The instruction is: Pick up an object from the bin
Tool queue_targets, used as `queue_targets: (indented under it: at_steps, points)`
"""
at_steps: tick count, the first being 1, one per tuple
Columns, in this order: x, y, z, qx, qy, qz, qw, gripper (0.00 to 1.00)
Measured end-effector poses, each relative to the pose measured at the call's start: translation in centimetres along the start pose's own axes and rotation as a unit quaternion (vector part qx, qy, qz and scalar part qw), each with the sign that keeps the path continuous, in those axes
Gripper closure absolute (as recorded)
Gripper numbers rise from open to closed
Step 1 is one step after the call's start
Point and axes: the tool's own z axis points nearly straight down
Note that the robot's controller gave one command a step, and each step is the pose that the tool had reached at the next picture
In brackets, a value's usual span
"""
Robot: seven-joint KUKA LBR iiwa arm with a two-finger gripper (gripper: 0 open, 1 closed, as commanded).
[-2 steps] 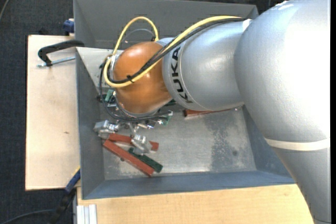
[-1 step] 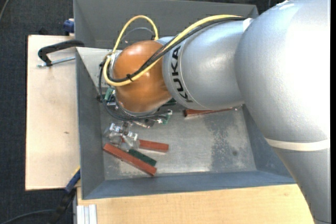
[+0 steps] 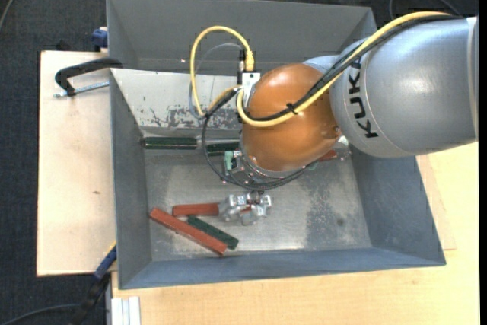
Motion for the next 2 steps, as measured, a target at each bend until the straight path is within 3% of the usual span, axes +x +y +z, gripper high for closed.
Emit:
queue_targets:
  at_steps: [1, 2]
  points:
    - [-0.2, 0.1, 0.1, 0.0, -0.0012, -0.001, 1.0, 0.0]
    - [4.9, -3.2, 5.0, -0.001, -0.0017, 0.068, 0.9977, 0.0]
